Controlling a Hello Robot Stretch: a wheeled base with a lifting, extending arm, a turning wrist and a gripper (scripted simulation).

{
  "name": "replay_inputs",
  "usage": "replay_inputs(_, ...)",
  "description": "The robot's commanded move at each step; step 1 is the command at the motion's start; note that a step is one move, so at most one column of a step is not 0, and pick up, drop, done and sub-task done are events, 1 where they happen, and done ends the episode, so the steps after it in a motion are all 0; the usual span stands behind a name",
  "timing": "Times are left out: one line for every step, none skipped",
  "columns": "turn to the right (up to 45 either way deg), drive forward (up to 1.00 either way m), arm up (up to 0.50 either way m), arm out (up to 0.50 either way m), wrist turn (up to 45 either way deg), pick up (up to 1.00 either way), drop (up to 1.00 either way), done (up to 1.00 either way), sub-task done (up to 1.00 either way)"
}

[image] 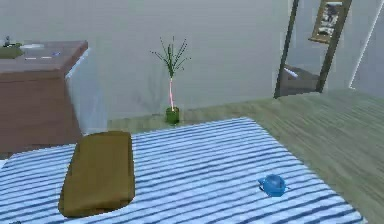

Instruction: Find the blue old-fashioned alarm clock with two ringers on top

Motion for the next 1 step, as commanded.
replay_inputs(30.0, 0.00, 0.00, 0.00, 0.0, 0.00, 0.00, 0.00, 0.00)
